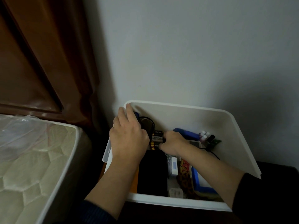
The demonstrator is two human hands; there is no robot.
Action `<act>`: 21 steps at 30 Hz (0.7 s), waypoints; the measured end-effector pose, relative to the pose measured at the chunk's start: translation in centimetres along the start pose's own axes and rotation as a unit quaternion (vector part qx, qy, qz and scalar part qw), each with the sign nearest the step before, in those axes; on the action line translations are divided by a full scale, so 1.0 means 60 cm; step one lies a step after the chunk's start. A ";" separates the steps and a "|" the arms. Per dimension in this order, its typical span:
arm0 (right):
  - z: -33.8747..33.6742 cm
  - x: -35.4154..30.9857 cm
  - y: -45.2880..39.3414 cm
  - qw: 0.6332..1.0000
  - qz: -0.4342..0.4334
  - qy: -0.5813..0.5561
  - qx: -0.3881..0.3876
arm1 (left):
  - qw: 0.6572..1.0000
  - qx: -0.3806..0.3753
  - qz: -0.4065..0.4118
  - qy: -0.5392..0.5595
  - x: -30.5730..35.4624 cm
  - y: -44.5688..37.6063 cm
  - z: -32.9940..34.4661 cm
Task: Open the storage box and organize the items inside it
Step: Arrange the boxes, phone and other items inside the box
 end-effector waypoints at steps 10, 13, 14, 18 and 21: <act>-0.025 0.002 0.013 0.996 -0.043 -0.067 0.047 | 1.000 -0.024 -0.007 -0.019 -0.002 -0.002 0.009; -0.091 0.016 0.064 0.978 -0.088 -0.108 0.152 | 1.000 -0.027 -0.006 -0.013 -0.001 -0.002 0.009; -0.119 0.028 0.091 0.969 -0.105 -0.105 0.197 | 1.000 -0.025 -0.005 -0.008 -0.002 -0.002 0.009; -0.221 0.110 0.218 0.911 -0.075 0.009 0.405 | 1.000 -0.023 0.004 0.006 0.000 0.001 0.007; -0.226 0.186 0.258 0.920 0.067 0.067 0.381 | 0.999 -0.044 0.003 0.015 0.003 -0.002 0.004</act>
Point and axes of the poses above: each hand's wrist, its own y-axis away from the middle knuckle, its own z-axis out of the palm, x = y × z, the point moved 10 cm from there along -y, towards the middle knuckle, and after that the axes turned 6 degrees about y, right-handed, at the moved point
